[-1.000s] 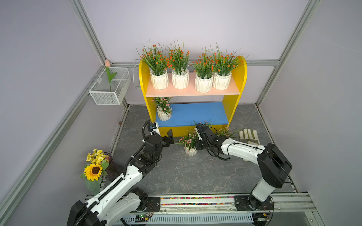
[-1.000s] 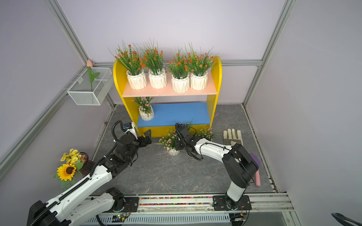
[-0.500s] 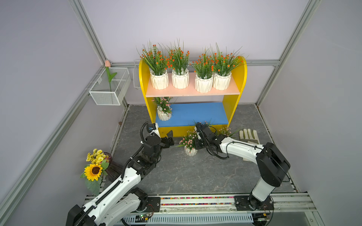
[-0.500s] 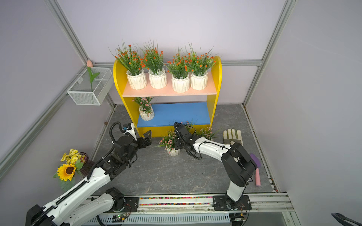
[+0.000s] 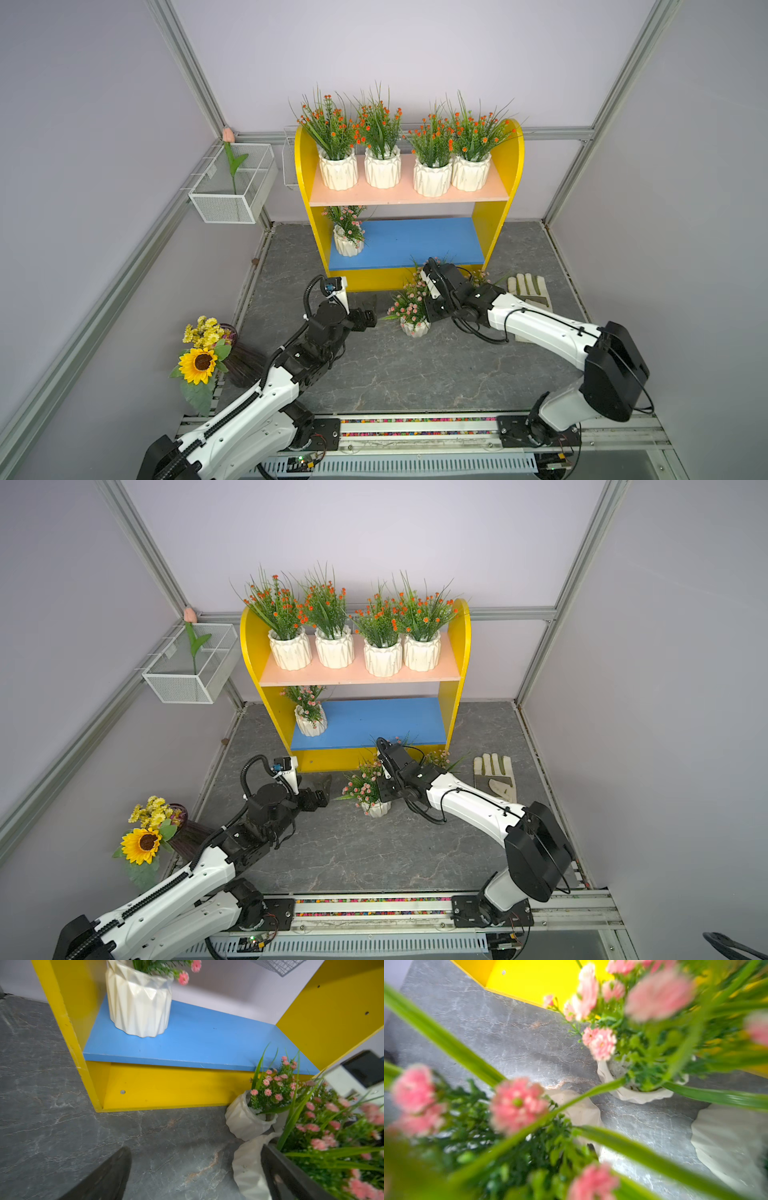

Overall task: Place the baby's breath potted plants on the rack by color
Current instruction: Pick up the baby's breath potted plant from the center of the board.

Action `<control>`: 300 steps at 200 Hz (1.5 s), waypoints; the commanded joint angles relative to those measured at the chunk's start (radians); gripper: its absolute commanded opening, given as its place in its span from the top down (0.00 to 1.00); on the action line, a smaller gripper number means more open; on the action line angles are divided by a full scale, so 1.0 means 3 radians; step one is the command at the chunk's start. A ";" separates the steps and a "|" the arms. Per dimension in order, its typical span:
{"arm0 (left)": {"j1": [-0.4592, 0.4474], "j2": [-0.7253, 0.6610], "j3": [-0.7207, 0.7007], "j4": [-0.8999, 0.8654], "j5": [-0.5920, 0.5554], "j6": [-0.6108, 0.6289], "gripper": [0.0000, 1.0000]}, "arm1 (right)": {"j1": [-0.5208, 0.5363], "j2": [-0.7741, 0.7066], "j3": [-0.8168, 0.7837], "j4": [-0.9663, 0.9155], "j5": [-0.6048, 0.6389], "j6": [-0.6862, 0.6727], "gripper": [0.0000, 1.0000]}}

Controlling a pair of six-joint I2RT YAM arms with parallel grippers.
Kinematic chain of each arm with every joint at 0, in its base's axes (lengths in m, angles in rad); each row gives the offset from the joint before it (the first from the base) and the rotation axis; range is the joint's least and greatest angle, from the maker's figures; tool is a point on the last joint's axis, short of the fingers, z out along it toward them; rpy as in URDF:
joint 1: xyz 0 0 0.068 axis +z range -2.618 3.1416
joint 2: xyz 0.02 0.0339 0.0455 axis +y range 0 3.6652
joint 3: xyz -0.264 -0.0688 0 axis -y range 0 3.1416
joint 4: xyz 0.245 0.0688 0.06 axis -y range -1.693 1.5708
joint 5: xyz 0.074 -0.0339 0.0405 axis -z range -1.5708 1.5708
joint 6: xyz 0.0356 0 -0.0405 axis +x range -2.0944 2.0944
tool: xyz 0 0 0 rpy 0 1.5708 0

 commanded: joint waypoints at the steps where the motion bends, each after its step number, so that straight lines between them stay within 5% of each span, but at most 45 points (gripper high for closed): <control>1: -0.0143 -0.0020 -0.0064 0.0222 -0.0002 0.0131 0.00 | -0.0062 -0.0214 -0.0041 0.0033 -0.0176 -0.0005 0.93; 126: -0.0993 0.0210 -0.0624 0.1235 -0.0427 0.0693 0.01 | -0.0335 -0.0520 0.0170 -0.0260 -0.0479 -0.0186 0.93; 196: -0.1119 0.0590 -0.0653 0.1741 0.0175 0.0974 0.00 | -0.0402 -0.0568 0.0286 -0.0336 -0.0563 -0.0254 0.93; 300: -0.1288 0.1323 -0.0195 0.2200 0.0247 0.1186 0.01 | -0.0261 -0.0490 0.0233 -0.0215 -0.0816 -0.0154 0.92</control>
